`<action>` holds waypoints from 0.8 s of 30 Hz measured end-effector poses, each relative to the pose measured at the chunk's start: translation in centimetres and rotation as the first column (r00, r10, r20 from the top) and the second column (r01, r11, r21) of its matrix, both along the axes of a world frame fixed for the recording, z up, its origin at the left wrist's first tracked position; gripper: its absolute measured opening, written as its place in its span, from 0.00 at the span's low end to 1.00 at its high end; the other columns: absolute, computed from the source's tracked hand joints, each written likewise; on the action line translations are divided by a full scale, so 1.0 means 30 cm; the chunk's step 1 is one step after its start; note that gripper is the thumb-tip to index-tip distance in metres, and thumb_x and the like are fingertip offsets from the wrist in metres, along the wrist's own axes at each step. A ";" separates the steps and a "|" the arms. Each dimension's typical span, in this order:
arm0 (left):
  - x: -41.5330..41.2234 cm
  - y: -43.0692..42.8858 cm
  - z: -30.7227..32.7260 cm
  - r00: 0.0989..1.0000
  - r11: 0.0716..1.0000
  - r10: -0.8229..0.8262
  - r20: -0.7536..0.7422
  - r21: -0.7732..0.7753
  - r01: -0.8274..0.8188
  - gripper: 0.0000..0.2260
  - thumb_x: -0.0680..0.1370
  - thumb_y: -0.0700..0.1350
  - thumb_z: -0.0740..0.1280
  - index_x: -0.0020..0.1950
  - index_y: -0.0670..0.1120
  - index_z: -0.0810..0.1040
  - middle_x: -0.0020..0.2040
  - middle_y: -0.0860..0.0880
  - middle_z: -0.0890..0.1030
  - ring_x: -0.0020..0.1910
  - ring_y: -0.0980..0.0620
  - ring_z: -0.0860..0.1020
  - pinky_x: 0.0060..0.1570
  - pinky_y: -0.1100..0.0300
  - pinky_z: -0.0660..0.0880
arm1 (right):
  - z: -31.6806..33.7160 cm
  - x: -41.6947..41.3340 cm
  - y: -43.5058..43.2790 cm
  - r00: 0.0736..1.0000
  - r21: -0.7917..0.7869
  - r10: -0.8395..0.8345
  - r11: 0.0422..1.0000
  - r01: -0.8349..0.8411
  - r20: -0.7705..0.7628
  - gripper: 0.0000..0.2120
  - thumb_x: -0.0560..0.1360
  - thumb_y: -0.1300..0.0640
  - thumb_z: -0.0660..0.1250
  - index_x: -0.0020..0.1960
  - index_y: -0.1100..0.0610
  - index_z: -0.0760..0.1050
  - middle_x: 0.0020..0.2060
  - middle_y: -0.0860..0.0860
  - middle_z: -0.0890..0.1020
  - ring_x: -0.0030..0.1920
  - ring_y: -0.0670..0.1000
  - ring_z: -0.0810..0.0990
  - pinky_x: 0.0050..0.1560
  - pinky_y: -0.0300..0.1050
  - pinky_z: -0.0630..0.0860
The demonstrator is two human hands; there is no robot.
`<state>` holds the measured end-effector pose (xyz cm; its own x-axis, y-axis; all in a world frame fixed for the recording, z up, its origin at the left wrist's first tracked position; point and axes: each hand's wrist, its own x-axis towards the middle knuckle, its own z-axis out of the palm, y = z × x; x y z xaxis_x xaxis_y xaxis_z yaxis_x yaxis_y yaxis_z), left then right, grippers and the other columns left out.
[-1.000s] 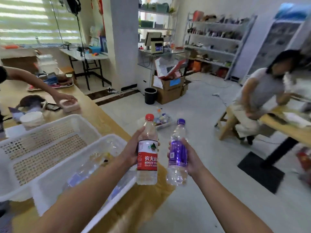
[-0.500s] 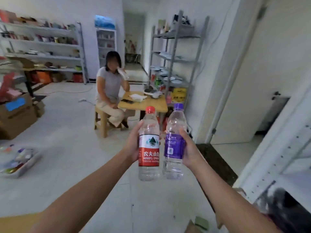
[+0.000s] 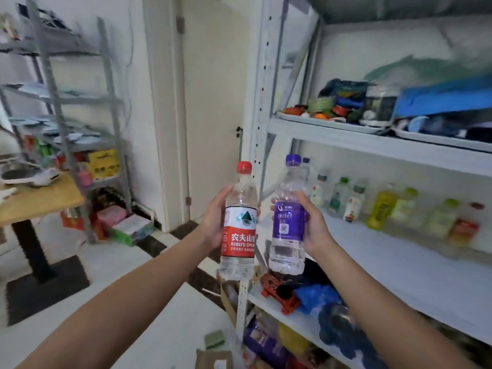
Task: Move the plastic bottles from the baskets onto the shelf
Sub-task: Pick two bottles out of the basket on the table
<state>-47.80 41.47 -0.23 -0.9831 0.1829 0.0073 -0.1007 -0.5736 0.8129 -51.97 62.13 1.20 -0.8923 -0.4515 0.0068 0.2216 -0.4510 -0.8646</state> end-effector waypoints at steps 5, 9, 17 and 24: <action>-0.156 0.237 0.016 0.988 0.988 -0.152 -0.003 0.004 0.152 0.23 0.71 0.60 0.67 0.52 0.41 0.82 0.45 0.40 0.83 0.39 0.45 0.83 0.41 0.53 0.81 | 0.004 -0.046 0.269 0.969 -0.005 -0.248 0.969 0.248 -0.007 0.23 0.67 0.44 0.68 0.51 0.62 0.81 0.41 0.58 0.85 0.35 0.54 0.84 0.37 0.45 0.82; -0.259 0.427 -0.012 0.967 0.966 -0.254 0.008 -0.045 0.254 0.23 0.71 0.60 0.69 0.52 0.41 0.83 0.45 0.40 0.84 0.39 0.45 0.83 0.41 0.54 0.81 | -0.019 -0.070 0.473 0.924 -0.009 -0.383 0.924 0.383 -0.012 0.22 0.67 0.45 0.69 0.53 0.60 0.78 0.40 0.57 0.86 0.35 0.53 0.85 0.36 0.45 0.82; -0.483 0.764 -0.093 0.959 0.953 -0.282 -0.026 -0.120 0.277 0.22 0.73 0.59 0.66 0.56 0.44 0.82 0.49 0.37 0.83 0.44 0.43 0.83 0.44 0.52 0.80 | -0.127 -0.173 0.828 0.860 0.098 -0.509 0.858 0.504 0.030 0.30 0.66 0.46 0.71 0.64 0.60 0.75 0.52 0.60 0.83 0.41 0.55 0.85 0.37 0.47 0.82; -0.627 0.904 -0.140 0.951 0.940 -0.300 -0.073 -0.195 0.281 0.32 0.67 0.62 0.74 0.61 0.40 0.78 0.55 0.37 0.81 0.50 0.42 0.81 0.51 0.50 0.79 | -0.179 -0.333 0.963 0.848 0.161 -0.530 0.836 0.525 -0.012 0.28 0.68 0.51 0.71 0.65 0.61 0.73 0.47 0.57 0.83 0.43 0.56 0.84 0.38 0.49 0.81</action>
<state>-66.62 68.59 -4.42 -0.8829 0.4676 0.0431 -0.1539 -0.3748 0.9142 -61.95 91.04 -4.18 -0.9940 0.0947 -0.0549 0.0160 -0.3709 -0.9285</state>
